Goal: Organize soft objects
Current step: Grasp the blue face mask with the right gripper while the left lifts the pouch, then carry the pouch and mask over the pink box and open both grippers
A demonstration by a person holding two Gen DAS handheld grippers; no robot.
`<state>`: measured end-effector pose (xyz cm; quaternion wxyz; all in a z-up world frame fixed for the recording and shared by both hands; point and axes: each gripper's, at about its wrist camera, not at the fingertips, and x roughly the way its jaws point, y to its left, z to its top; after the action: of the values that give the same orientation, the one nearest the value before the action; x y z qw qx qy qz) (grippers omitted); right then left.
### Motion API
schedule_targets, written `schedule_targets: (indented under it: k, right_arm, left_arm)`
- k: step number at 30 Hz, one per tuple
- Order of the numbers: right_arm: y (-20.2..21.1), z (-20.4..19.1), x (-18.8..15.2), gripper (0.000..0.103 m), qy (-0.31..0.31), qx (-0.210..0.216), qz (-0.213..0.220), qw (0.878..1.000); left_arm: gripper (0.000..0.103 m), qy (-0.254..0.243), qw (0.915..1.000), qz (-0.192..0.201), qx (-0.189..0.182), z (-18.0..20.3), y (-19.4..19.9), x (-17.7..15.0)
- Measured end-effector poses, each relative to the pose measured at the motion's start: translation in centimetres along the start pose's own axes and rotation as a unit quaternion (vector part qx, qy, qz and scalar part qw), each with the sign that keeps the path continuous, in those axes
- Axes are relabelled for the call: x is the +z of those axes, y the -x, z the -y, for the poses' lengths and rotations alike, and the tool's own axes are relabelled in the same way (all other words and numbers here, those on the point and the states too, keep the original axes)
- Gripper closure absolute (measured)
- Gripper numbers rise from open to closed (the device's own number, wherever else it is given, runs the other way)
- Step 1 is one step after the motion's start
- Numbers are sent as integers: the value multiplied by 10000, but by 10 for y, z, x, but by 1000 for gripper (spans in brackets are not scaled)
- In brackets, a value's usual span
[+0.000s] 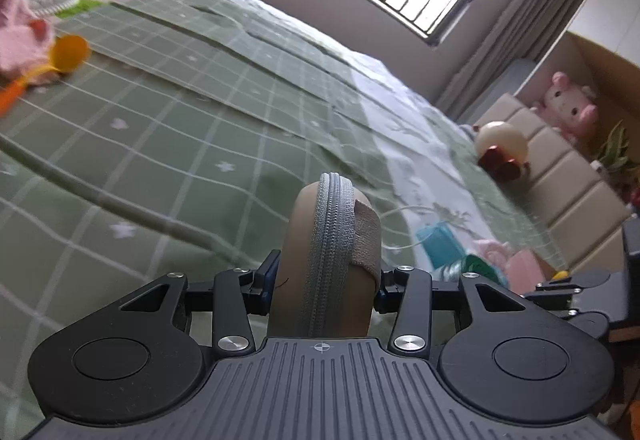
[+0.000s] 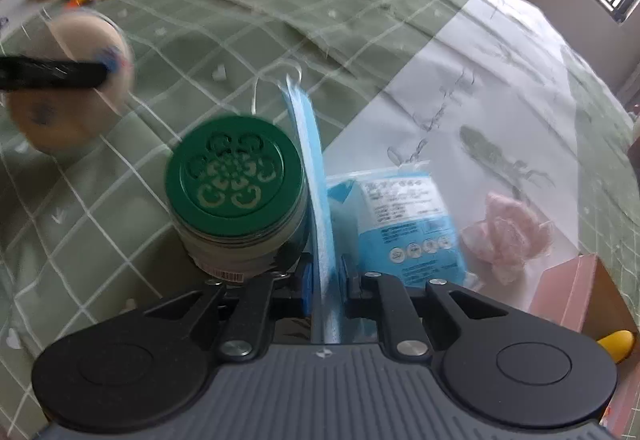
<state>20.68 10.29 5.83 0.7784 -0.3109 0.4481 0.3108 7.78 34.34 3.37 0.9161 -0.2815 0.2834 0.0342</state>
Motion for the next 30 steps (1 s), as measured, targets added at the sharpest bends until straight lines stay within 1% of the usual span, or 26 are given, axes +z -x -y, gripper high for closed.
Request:
schedule_targets:
  k: [1, 3, 4, 5, 8, 9, 11, 13, 15, 17, 19, 22, 25, 28, 30]
  right_arm:
    - [-1, 1, 0, 101, -49, 65, -17, 10000]
    - [8, 7, 0, 101, -278, 166, 79, 9994]
    - [22, 15, 1, 101, -488, 243, 245, 9982]
    - [36, 22, 2, 101, -650, 311, 398, 9966]
    - [92, 57, 3, 101, -1125, 506, 993, 9874]
    - [111, 69, 2, 101, -1241, 508, 1189, 9838]
    - [148, 92, -5, 101, -1394, 340, 1537, 9776]
    - [181, 119, -18, 101, -1580, 189, 1803, 9707]
    - [205, 144, -35, 101, -1812, 165, 1989, 9630]
    - [230, 170, -58, 101, -2026, 78, 2215, 9538]
    - [247, 193, -80, 101, -2201, 24, 2404, 9454]
    - [253, 233, -116, 101, -2508, 60, 2591, 9327]
    - [254, 262, -155, 101, -2787, 23, 2643, 9233]
    - [248, 288, -188, 101, -3125, 83, 2652, 9121]
    - [242, 300, -205, 101, -3305, 128, 2674, 9050]
  left_arm:
    - [55, -73, 9999, 0, 123, 1, 5, 2]
    - [55, -271, 9989, 25, 369, 6, 13, 6]
    - [55, -402, 9979, 51, 503, 12, 16, 10]
    - [55, -510, 9971, 74, 562, 19, 20, 13]
    - [55, -842, 9950, 126, 531, 53, 26, 29]
    - [55, -989, 9936, 131, 527, 70, 26, 35]
    - [55, -1227, 9912, 132, 482, 104, 23, 41]
    - [55, -1419, 9892, 89, 345, 142, 16, 45]
    - [55, -1600, 9870, 35, 154, 181, 6, 46]
    - [55, -1804, 9836, -34, -66, 223, -4, 43]
    - [55, -2024, 9789, -98, -255, 264, -15, 38]
    - [55, -2371, 9699, -199, -507, 324, -30, 22]
    - [55, -2705, 9594, -330, -732, 377, -45, 2]
    - [55, -2896, 9510, -527, -947, 417, -61, -18]
    - [55, -2916, 9487, -648, -1038, 431, -72, -28]
